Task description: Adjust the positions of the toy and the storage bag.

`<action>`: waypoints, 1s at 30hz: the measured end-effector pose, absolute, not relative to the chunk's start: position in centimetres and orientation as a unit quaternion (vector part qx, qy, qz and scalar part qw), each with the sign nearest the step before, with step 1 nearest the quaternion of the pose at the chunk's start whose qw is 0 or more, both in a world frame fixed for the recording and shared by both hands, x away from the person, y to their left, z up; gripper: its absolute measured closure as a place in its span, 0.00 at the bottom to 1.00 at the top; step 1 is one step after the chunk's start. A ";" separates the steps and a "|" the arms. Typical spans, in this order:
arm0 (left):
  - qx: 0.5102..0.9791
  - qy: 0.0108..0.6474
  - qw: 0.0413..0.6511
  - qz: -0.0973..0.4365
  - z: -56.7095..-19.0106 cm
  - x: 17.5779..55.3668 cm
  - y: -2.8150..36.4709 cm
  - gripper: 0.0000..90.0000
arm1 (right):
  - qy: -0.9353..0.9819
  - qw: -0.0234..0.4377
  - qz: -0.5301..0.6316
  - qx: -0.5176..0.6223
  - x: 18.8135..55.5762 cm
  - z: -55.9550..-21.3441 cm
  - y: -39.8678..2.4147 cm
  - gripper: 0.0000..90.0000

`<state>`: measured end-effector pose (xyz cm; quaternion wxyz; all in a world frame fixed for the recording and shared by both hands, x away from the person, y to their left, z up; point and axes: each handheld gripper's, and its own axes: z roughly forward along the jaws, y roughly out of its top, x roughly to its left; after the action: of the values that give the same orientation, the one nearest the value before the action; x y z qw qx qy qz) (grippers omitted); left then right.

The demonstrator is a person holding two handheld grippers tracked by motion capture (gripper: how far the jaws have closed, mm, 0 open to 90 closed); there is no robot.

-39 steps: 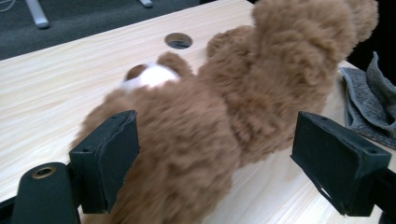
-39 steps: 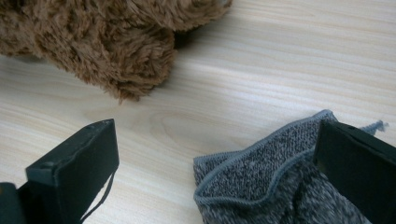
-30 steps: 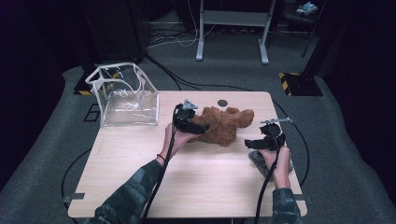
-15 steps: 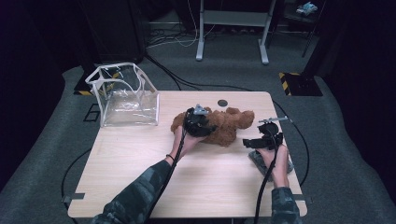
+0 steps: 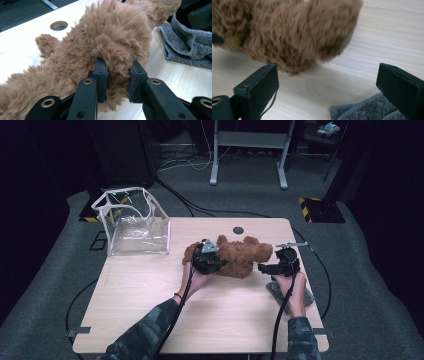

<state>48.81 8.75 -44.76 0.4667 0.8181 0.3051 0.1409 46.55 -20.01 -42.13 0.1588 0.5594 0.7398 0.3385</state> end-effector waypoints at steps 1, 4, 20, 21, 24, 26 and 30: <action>0.817 0.307 0.469 0.137 -44.8 48.7 8.8 0.81 | 0.738 0.161 0.342 0.559 46.8 -42.0 -20.0 0.06; 0.819 0.304 0.467 0.139 -44.9 48.5 8.9 0.82 | 0.733 0.163 0.352 0.559 47.5 -41.5 -19.9 0.13; 0.806 0.296 0.483 0.172 -44.2 48.6 9.5 0.87 | 0.727 0.181 0.379 0.544 49.0 -41.5 -19.1 0.80; 0.803 0.297 0.486 0.175 -44.1 48.8 9.6 0.87 | 0.725 0.185 0.380 0.544 48.9 -41.3 -19.0 0.81; 0.800 0.294 0.490 0.185 -43.4 49.2 9.7 0.88 | 0.726 0.207 0.382 0.534 48.6 -40.6 -18.6 0.82; 0.799 0.291 0.491 0.189 -42.8 49.5 9.8 0.88 | 0.724 0.216 0.385 0.530 48.5 -40.2 -18.5 0.82; 0.793 0.288 0.500 0.197 -41.7 49.9 10.0 0.88 | 0.718 0.234 0.394 0.525 48.1 -39.3 -18.4 0.83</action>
<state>49.91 10.04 -41.74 0.5000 0.7925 0.2880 0.1972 48.11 -18.39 -39.33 0.2338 0.5245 0.7177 0.3939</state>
